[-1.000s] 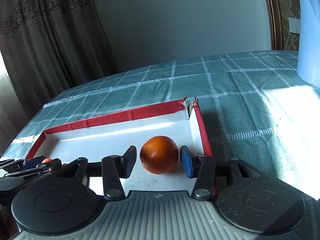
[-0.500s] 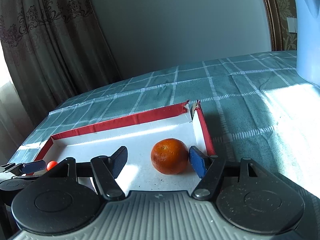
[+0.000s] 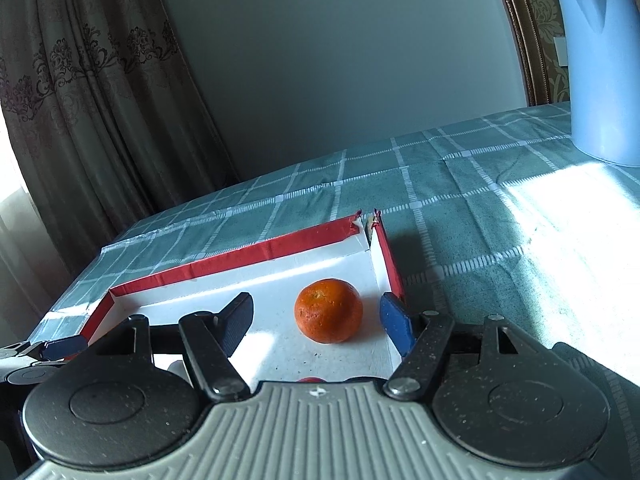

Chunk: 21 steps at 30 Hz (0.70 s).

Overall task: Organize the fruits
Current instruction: 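Move both tools toward the dark eggplant slice and the brown kiwi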

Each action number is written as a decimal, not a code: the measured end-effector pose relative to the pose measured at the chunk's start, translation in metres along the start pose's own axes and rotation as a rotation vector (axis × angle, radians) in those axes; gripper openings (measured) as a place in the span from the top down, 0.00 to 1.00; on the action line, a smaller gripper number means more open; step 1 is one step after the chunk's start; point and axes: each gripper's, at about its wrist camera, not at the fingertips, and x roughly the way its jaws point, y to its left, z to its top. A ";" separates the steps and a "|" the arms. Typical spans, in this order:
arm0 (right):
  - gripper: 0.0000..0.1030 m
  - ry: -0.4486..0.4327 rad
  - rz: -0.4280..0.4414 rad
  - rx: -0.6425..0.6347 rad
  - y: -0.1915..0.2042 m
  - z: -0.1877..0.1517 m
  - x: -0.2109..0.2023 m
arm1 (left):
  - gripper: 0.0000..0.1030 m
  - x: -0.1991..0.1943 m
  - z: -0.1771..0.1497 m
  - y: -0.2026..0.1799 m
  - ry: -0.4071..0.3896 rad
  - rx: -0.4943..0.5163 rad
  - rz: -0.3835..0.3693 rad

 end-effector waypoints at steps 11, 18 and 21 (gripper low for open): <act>0.32 -0.095 0.031 0.014 -0.005 -0.010 -0.045 | 0.03 -0.052 -0.021 0.013 -0.103 -0.041 -0.055; 0.28 -0.108 0.009 -0.042 -0.003 -0.023 -0.066 | 0.02 -0.082 -0.040 0.016 -0.111 -0.061 -0.149; 0.28 -0.133 -0.011 -0.054 -0.005 -0.031 -0.078 | 0.02 -0.092 -0.047 0.007 -0.123 -0.026 -0.207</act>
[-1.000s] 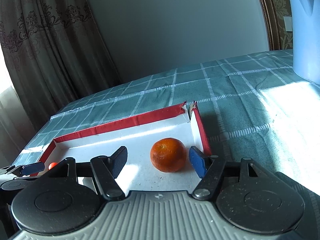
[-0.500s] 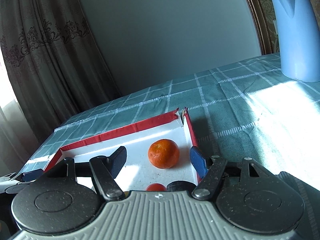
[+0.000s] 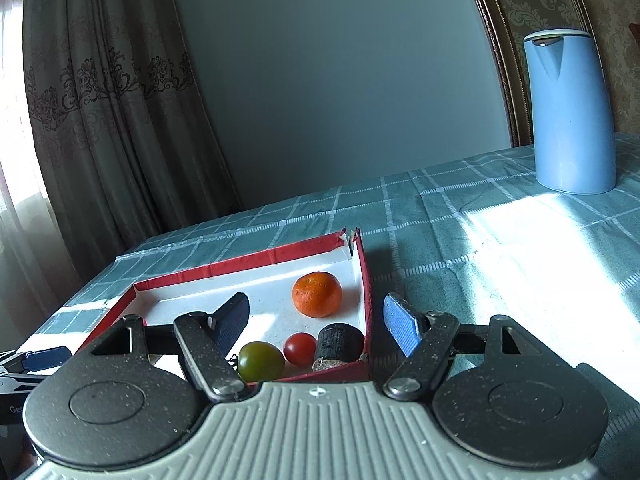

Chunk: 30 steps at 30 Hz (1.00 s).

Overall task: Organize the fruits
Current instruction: 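Move both tools toward the dark eggplant slice and the brown kiwi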

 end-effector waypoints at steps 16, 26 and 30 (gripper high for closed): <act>0.26 0.050 -0.016 0.069 -0.012 -0.005 -0.002 | 0.01 0.015 -0.017 -0.080 0.061 0.272 -0.064; 0.26 0.079 -0.007 0.055 -0.009 -0.006 0.001 | 0.20 0.019 -0.020 -0.091 0.039 0.379 -0.087; 0.26 0.096 -0.006 0.061 -0.009 -0.007 0.003 | 0.27 0.018 -0.020 -0.092 0.029 0.389 -0.086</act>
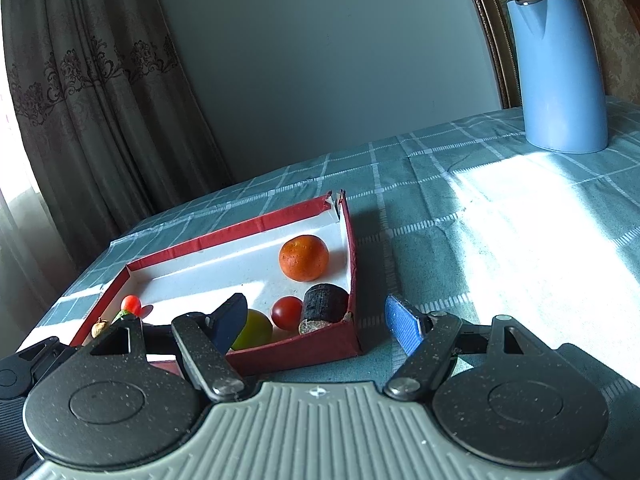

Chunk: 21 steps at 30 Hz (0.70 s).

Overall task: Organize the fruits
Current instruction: 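Move both tools toward the dark eggplant slice and the brown kiwi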

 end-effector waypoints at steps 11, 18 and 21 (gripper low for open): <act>0.26 0.000 -0.002 0.004 -0.001 0.000 0.000 | 0.37 -0.011 -0.002 -0.004 -0.028 0.014 -0.035; 0.26 0.002 0.000 0.012 -0.002 0.001 0.000 | 0.37 -0.011 -0.003 0.007 -0.006 -0.062 -0.112; 0.26 0.008 0.002 0.008 -0.001 0.001 0.001 | 0.38 -0.002 -0.002 0.003 0.038 -0.039 -0.130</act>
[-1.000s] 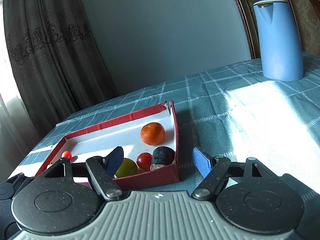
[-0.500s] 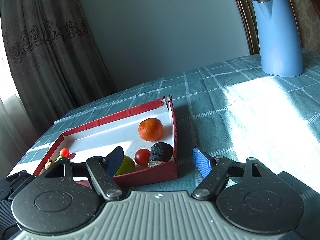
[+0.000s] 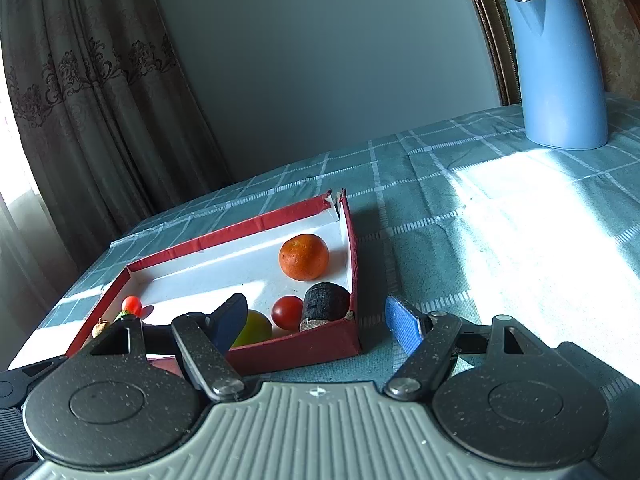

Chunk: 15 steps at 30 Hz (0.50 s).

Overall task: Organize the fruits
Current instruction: 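Move both tools toward the dark eggplant slice and the brown kiwi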

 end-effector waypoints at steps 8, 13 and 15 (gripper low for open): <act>0.26 0.005 -0.003 -0.003 0.001 -0.001 0.001 | 0.59 0.005 0.001 0.003 0.031 -0.021 -0.062; 0.26 0.022 -0.014 -0.017 0.001 -0.002 0.004 | 0.65 0.004 0.000 -0.001 0.022 0.002 -0.037; 0.26 0.025 -0.013 -0.019 0.002 -0.003 0.005 | 0.65 0.003 -0.001 0.002 0.026 -0.009 -0.028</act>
